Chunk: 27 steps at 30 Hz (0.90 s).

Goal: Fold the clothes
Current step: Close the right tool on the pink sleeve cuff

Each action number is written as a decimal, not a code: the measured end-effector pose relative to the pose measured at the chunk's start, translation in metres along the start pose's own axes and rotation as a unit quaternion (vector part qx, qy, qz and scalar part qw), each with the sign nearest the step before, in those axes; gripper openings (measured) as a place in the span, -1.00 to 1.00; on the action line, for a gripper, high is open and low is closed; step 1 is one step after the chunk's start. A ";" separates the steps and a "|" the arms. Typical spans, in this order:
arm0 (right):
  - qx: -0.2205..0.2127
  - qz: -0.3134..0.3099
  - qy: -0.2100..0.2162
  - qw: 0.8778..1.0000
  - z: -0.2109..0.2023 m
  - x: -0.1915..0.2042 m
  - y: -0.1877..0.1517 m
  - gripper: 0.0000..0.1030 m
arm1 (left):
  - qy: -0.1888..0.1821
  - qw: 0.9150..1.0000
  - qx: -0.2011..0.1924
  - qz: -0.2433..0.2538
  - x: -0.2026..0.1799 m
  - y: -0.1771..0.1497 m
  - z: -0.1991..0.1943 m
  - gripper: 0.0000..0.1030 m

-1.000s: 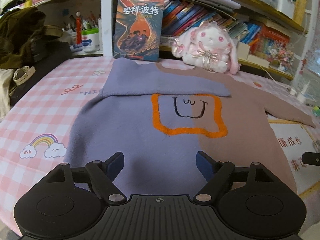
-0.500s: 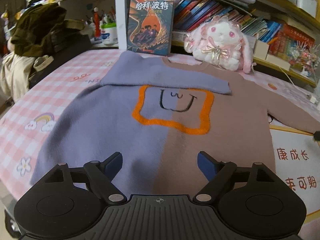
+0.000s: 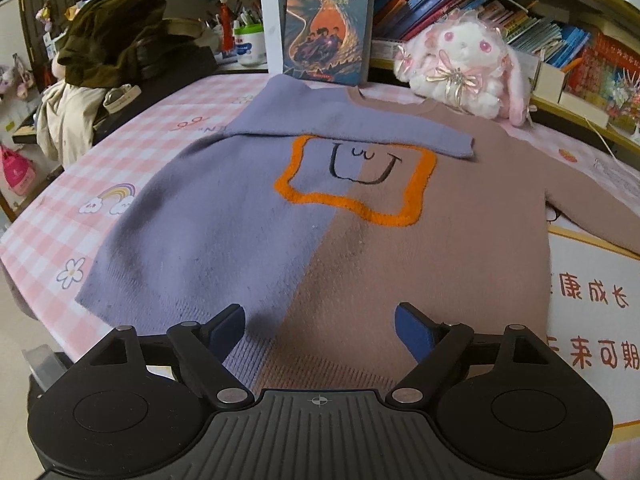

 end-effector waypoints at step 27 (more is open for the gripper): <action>0.013 0.094 0.083 0.992 0.012 -0.004 0.014 -0.81 | 0.008 1.000 -0.001 0.000 -0.011 0.007 0.001 0.64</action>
Point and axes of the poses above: each gripper's, at about its wrist camera, not at the fingertips, and z roughly the way its jaws point, x to its left, y to its top, the point moved 6 cm from there along z, roughly the way its jaws point, and after that the axes turned 6 degrees about -x, right-handed, at the moved point
